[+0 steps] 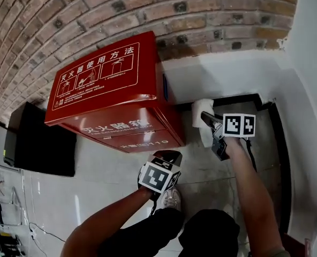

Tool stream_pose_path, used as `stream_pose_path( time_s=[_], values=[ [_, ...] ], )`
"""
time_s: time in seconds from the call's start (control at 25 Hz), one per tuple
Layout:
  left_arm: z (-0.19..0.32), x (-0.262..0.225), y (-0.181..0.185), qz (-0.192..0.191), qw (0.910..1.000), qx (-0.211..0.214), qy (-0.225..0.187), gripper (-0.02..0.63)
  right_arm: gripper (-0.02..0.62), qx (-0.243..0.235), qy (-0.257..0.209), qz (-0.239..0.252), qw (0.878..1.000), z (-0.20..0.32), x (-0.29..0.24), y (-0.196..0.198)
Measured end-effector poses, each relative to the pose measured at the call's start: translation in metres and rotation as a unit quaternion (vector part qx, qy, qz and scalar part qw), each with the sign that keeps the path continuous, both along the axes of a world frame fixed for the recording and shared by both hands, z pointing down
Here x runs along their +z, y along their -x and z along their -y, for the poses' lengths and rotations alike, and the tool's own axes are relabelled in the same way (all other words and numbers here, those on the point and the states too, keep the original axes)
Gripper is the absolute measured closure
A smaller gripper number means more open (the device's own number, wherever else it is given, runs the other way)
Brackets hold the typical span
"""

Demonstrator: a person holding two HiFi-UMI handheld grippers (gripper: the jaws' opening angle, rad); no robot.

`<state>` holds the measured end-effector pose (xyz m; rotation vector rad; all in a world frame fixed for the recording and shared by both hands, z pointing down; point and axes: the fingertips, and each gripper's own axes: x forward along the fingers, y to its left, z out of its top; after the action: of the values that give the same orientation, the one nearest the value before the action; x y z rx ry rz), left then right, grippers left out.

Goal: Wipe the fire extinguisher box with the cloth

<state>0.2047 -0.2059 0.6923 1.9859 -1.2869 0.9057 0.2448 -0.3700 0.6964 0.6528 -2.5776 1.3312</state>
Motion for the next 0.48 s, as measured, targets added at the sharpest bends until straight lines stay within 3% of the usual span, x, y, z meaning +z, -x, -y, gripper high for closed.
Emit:
stream_pose_path(
  time_s=[0.24,0.36,0.48],
  values=[
    [0.004,0.051,0.023,-0.009,0.9989,-0.043,0.018,0.606,0.512,-0.009,0.108,-0.032,0.994,-0.045,0.127,0.039],
    [0.006,0.058,0.033,-0.013,0.998,-0.059,0.02,0.606,0.512,-0.008,0.141,-0.026,0.99,-0.056,0.153,0.059],
    [0.0,0.056,0.039,-0.007,0.9983,-0.054,0.023,0.606,0.515,-0.004,0.172,0.011,0.985,-0.06,0.15,0.064]
  ],
)
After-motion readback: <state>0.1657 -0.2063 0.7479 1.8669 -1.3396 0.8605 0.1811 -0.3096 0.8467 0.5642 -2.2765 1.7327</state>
